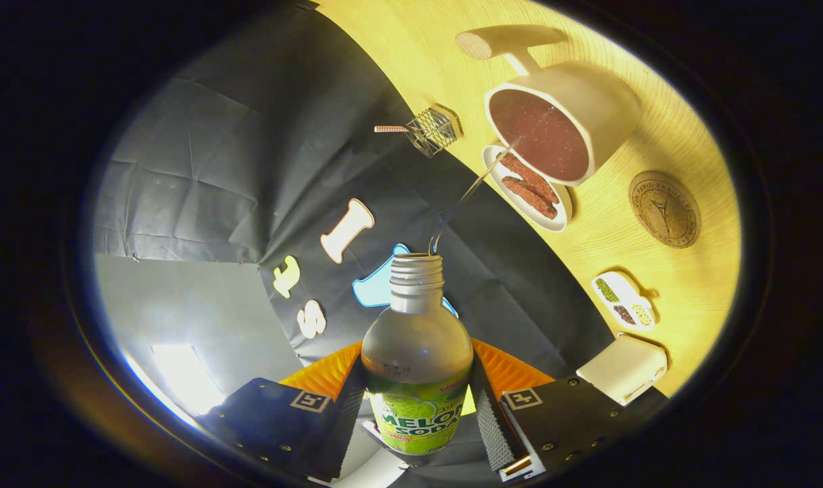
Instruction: Take the bottle from table, then pour the juice into the cup, finally place the bottle on the coaster
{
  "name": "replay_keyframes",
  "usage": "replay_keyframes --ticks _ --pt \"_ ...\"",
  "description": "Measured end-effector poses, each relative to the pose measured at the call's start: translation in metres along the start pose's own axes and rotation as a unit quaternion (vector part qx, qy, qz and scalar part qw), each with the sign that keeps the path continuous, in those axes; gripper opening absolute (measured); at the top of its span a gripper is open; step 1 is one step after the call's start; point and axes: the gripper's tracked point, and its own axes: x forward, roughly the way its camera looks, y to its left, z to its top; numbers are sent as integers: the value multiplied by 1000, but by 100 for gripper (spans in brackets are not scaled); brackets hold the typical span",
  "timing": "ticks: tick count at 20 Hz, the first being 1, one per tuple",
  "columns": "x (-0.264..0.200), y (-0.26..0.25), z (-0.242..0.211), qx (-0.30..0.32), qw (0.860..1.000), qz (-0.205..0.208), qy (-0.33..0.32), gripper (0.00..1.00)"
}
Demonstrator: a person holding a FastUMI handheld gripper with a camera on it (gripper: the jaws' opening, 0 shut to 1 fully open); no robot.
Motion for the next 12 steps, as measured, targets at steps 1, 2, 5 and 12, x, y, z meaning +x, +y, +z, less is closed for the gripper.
replay_keyframes --ticks 1,2,5,12 --pt "1 1 0 3 1000 1 0 77" --pt "0 3 0 7 1000 2 -1 77" --pt "3 10 -5 11 1000 3 -4 77" --pt "1 13 -2 16 1000 6 -10 77"
